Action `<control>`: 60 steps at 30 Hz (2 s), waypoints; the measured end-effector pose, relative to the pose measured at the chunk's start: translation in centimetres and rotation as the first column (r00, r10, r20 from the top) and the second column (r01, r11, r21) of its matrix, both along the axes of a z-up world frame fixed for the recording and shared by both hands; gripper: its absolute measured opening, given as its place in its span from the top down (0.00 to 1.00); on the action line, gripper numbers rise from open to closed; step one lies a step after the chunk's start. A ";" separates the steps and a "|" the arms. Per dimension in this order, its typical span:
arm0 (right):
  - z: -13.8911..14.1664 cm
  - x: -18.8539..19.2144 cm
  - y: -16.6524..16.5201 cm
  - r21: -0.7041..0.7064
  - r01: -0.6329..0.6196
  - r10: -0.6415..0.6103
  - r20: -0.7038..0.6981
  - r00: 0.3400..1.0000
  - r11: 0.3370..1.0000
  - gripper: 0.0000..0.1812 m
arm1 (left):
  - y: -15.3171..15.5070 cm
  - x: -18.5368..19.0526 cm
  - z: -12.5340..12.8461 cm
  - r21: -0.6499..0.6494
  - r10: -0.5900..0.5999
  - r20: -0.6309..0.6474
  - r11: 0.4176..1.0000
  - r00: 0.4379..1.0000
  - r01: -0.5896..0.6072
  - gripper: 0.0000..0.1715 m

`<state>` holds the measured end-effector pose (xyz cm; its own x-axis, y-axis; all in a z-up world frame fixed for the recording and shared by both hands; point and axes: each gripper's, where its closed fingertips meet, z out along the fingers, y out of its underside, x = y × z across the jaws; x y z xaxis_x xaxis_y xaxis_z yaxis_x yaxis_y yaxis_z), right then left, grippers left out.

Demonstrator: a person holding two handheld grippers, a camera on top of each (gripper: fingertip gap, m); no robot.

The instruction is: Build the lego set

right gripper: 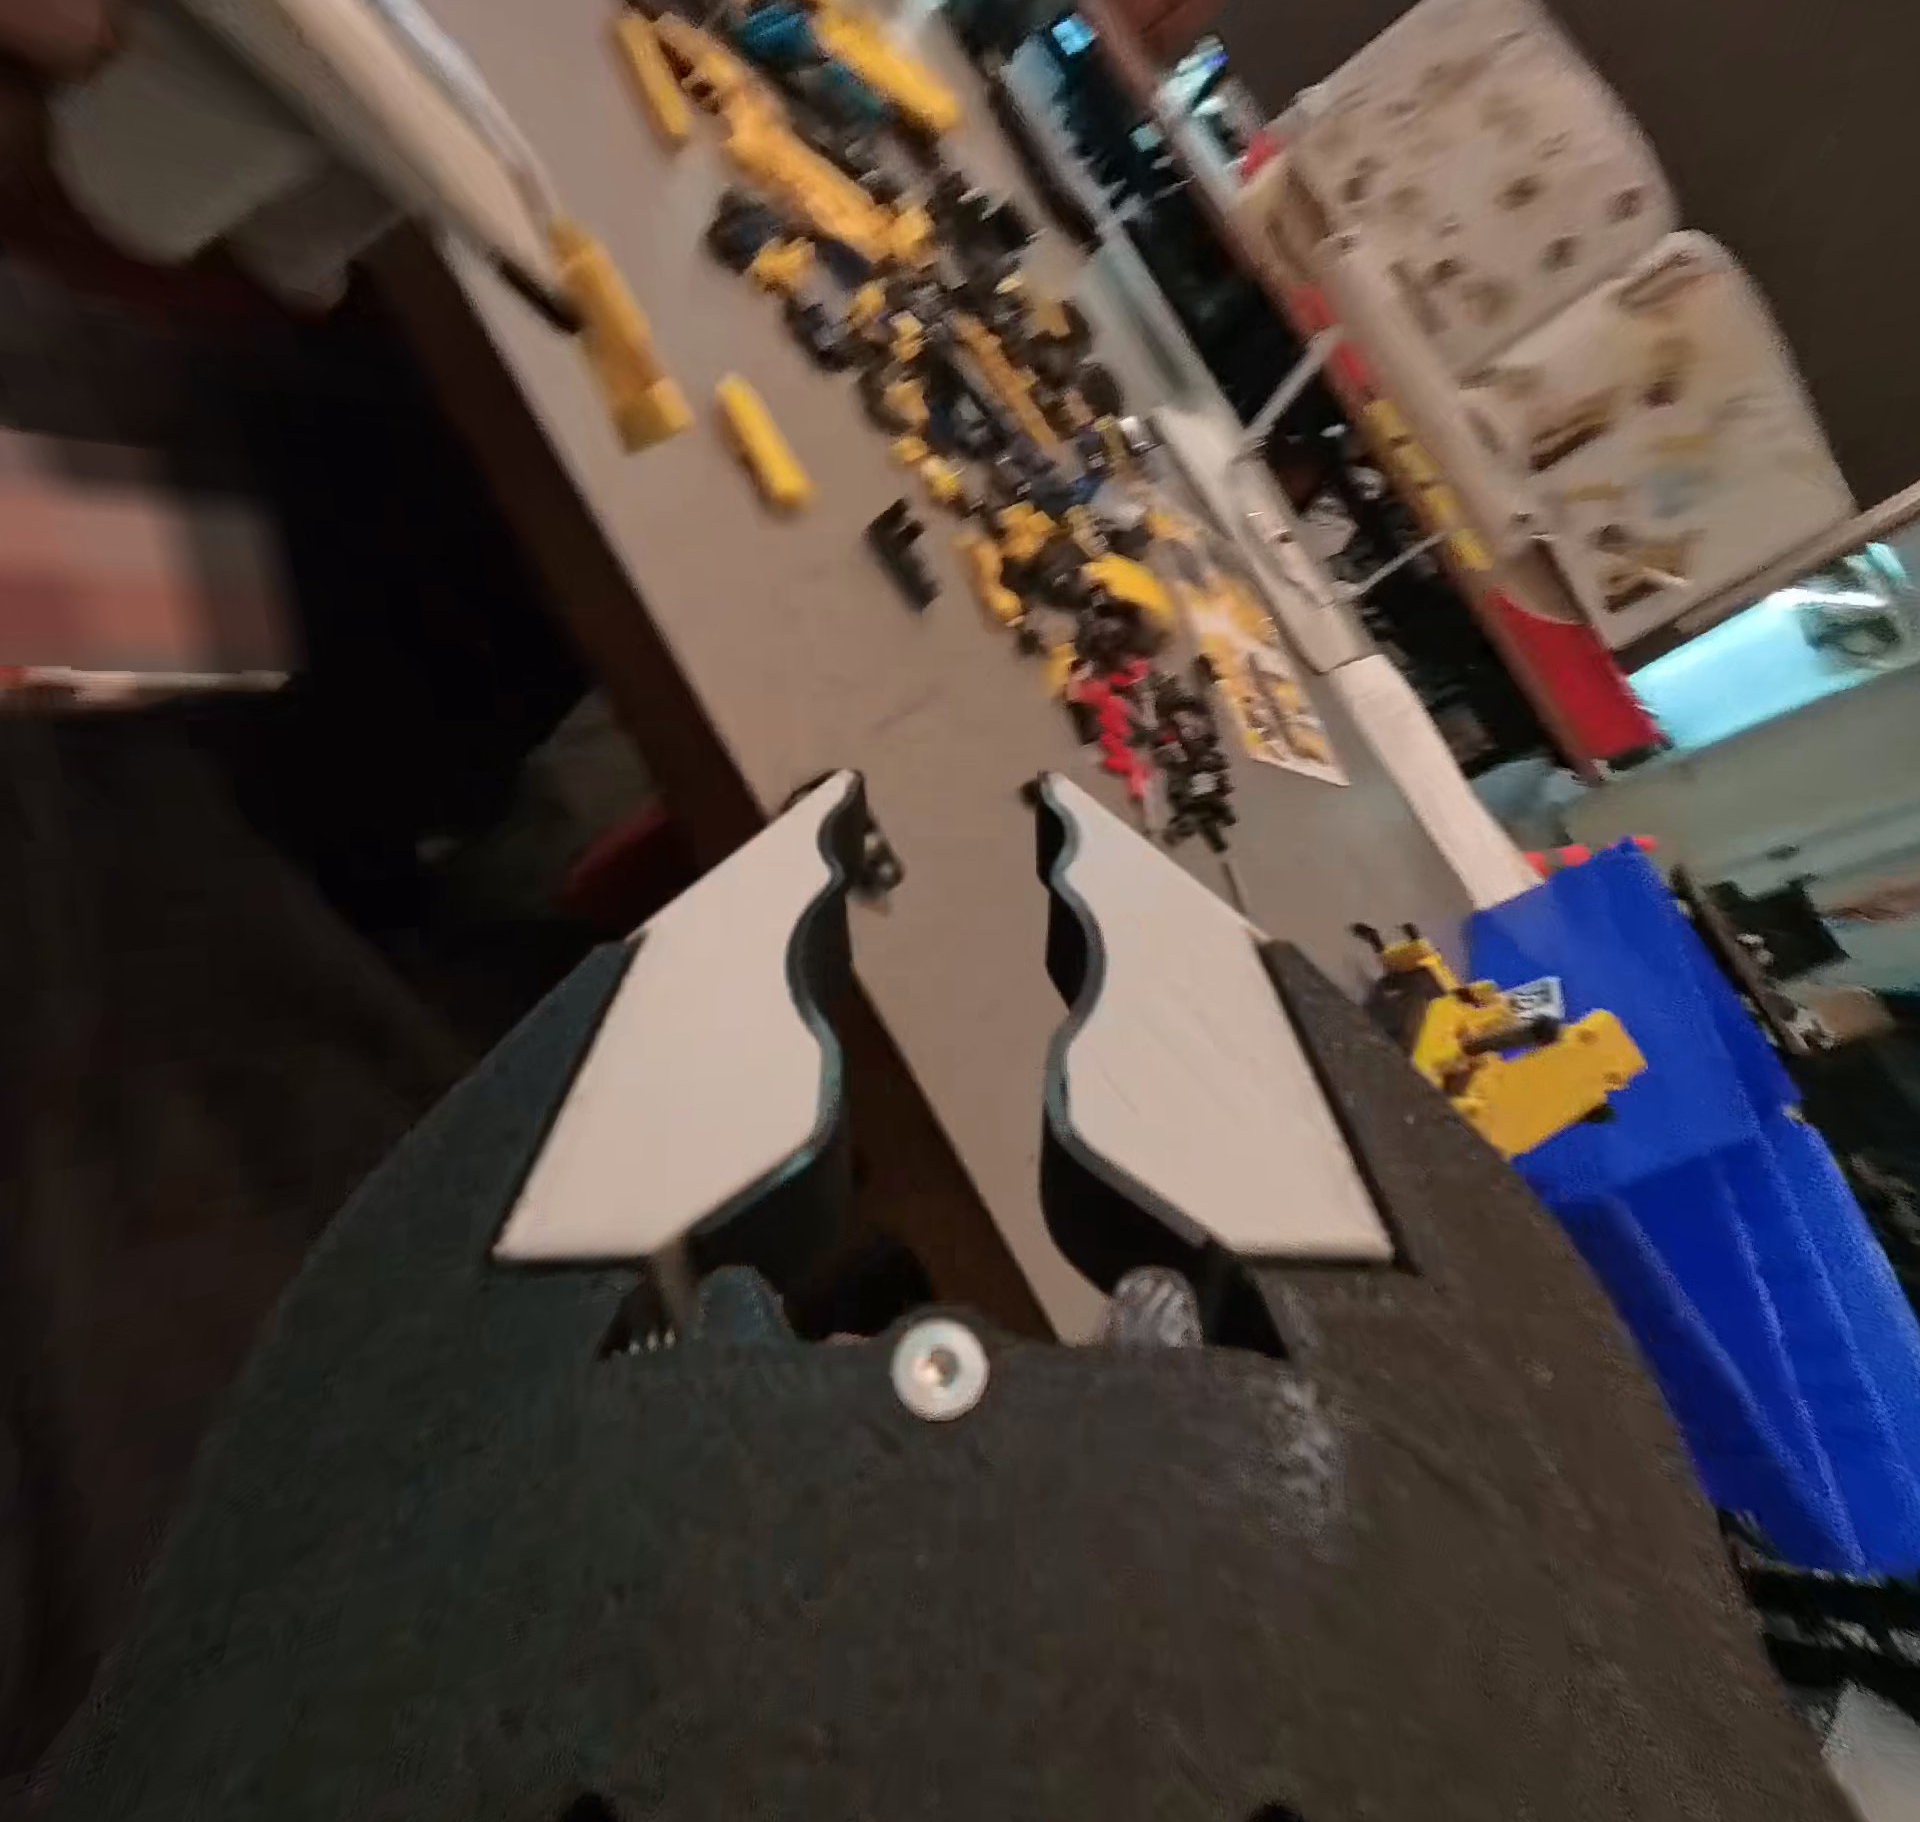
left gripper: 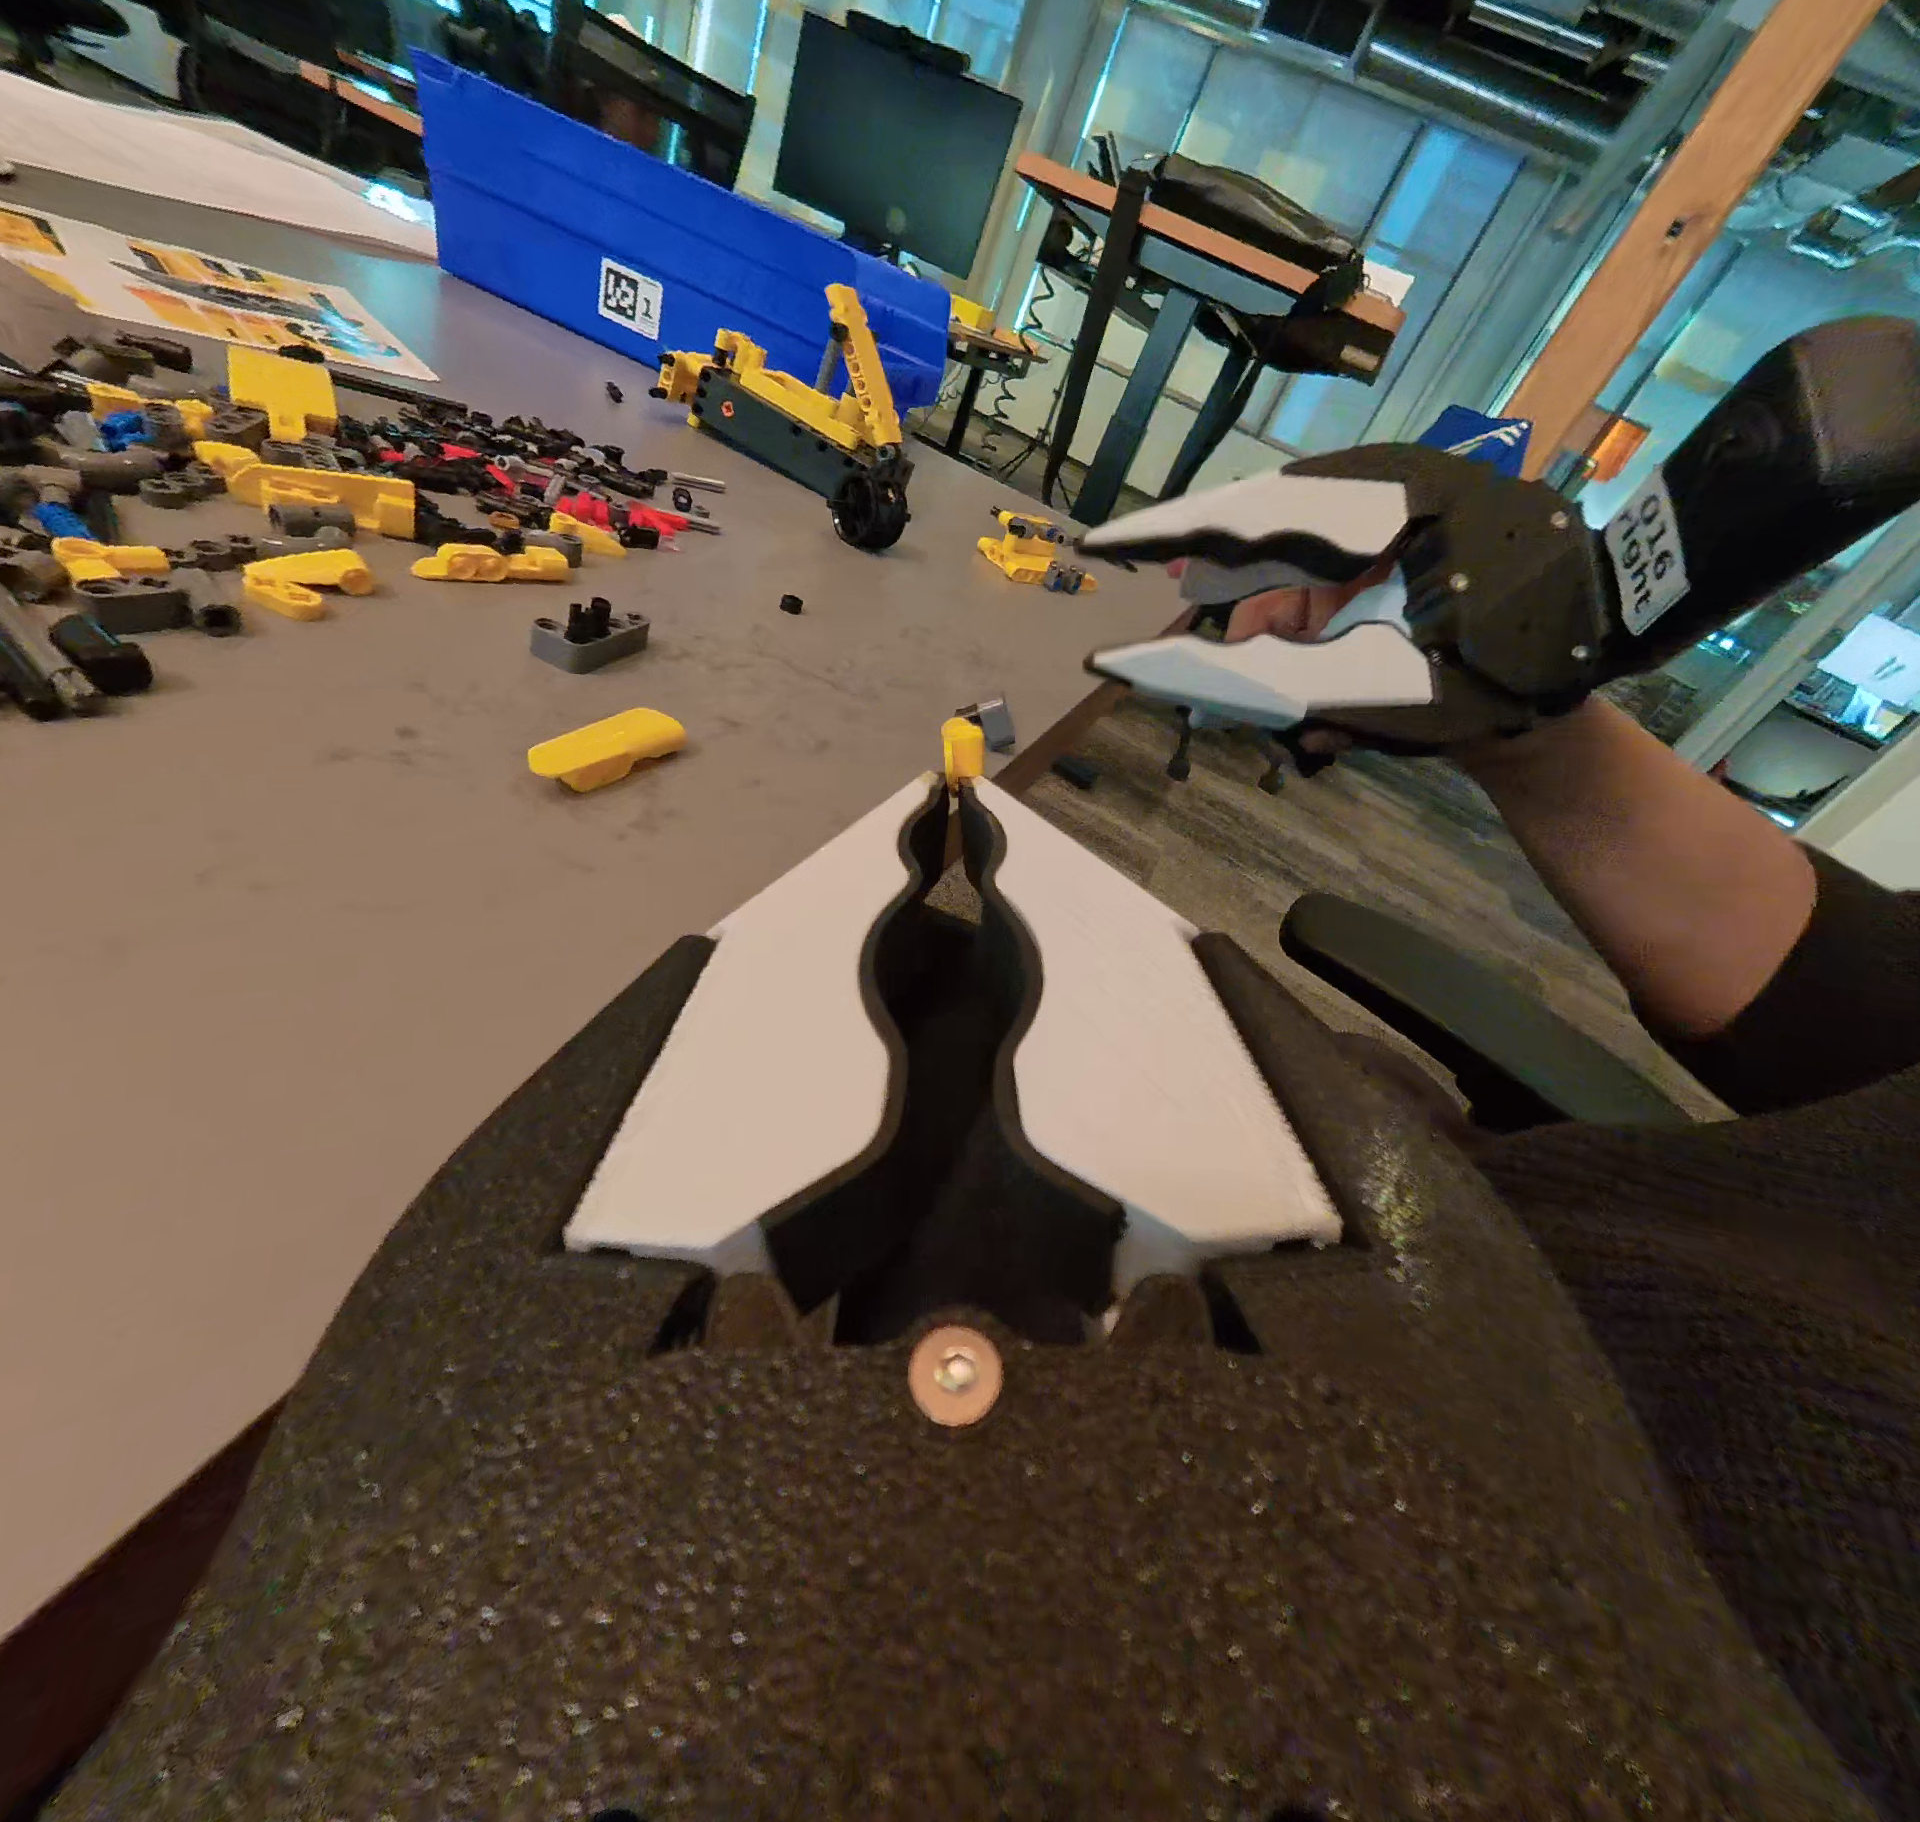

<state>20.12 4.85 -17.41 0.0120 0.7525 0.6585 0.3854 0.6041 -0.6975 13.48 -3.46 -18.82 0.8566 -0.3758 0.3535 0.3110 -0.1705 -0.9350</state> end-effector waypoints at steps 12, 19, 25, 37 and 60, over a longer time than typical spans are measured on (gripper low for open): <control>-3.7 -0.8 0.8 -0.015 -0.105 0.106 0.197 0.975 0.994 0.84 | 0.1 -0.3 -0.4 -0.015 -0.014 0.044 1.000 0.999 0.015 1.00; -4.2 -1.5 0.4 0.033 -0.175 0.158 0.287 0.945 0.984 0.92 | 0.3 0.0 -0.9 -0.033 -0.045 0.076 0.998 0.996 0.047 1.00; -4.3 -2.1 0.2 0.091 -0.241 0.195 0.355 0.914 0.966 0.94 | 0.2 0.9 -1.1 -0.045 -0.094 0.067 0.994 0.993 0.097 1.00; -4.3 -2.9 -1.7 -0.039 -0.287 0.277 0.414 0.867 0.957 0.96 | 0.0 2.7 -2.1 -0.102 -0.181 0.055 0.977 0.982 0.186 0.99; -2.7 -0.1 -9.7 -0.866 -0.154 0.564 0.166 0.809 0.475 0.96 | -1.5 6.4 -2.2 -0.082 -0.377 0.002 0.923 0.926 0.376 1.00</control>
